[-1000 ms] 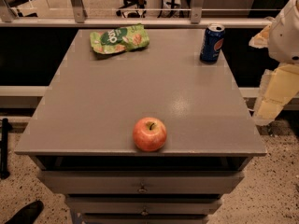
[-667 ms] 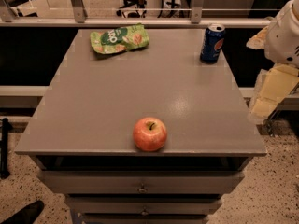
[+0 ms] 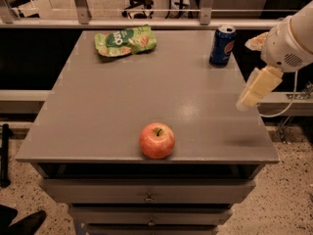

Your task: Move pepsi can near apple

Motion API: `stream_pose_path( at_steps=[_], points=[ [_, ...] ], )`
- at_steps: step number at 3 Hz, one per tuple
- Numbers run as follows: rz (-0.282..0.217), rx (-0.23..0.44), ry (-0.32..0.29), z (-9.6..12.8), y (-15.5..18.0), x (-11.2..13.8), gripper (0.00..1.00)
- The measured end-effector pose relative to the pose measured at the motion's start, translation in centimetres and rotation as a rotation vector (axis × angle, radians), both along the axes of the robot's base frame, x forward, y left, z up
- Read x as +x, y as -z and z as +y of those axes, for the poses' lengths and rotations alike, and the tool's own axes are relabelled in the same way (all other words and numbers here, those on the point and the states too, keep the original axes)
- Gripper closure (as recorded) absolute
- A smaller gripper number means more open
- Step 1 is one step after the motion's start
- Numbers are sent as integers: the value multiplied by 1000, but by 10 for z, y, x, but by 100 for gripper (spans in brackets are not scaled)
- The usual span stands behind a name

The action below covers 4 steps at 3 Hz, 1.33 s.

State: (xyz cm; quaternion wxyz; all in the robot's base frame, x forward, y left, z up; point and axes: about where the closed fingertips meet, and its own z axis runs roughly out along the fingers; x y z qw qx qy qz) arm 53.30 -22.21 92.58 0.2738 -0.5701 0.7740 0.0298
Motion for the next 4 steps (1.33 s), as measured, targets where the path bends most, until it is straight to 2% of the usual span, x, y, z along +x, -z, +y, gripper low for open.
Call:
stream_pose_path(
  at_steps=[1, 3, 4],
  points=[
    [-76, 116, -8, -1, 11, 40, 0],
    [-251, 232, 83, -28, 31, 114, 0],
    [-292, 318, 104, -28, 38, 147, 0]
  ],
)
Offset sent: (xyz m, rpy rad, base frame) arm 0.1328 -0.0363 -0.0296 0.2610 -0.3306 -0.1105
